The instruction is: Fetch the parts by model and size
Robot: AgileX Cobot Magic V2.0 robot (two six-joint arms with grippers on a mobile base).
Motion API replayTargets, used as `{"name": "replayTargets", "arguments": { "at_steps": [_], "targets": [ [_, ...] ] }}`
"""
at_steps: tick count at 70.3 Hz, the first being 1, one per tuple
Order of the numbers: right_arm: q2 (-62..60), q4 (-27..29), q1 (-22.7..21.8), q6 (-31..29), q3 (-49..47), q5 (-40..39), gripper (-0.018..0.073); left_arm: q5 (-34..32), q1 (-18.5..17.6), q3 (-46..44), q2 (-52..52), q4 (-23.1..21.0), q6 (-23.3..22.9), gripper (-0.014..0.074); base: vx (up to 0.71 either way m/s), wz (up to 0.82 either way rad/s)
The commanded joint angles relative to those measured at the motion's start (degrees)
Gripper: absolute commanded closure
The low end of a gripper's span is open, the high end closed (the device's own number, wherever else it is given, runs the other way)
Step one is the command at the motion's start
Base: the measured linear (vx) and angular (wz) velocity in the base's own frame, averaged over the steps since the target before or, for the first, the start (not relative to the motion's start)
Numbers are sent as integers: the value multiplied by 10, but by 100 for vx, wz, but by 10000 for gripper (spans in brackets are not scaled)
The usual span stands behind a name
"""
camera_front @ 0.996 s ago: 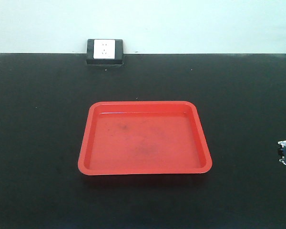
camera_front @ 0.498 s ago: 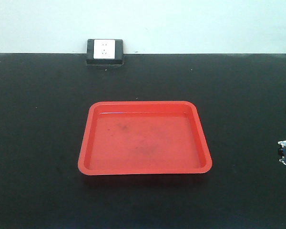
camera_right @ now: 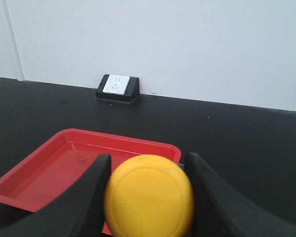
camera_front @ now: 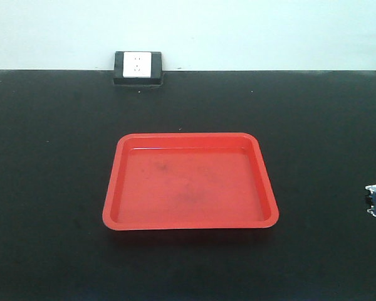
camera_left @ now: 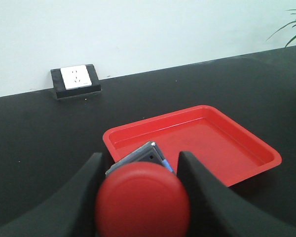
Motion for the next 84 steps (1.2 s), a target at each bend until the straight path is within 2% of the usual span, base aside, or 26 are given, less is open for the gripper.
{"name": "replayTargets", "arguments": {
  "at_steps": [1, 13, 27, 42, 64, 84],
  "targets": [
    [9, -3, -2, -2, -15, -47, 564, -58, -3, -15, 8, -15, -4, 603, 0, 0],
    [9, -3, -2, -2, -15, -47, 564, -59, -3, -73, 81, -36, -4, 601, 0, 0],
    [9, -3, -2, -2, -15, -47, 564, 26, -3, -208, 252, -37, 20, 600, 0, 0],
    [9, -3, -2, -2, -15, -47, 564, 68, -3, -329, 442, -42, 46, 600, 0, 0],
    [9, -3, -2, -2, -15, -47, 564, 80, -3, -443, 665, -93, 49, 596, 0, 0],
    [9, -3, -2, -2, -15, -47, 564, 72, -20, -513, 800, -93, 50, 592, 0, 0]
  ]
}}
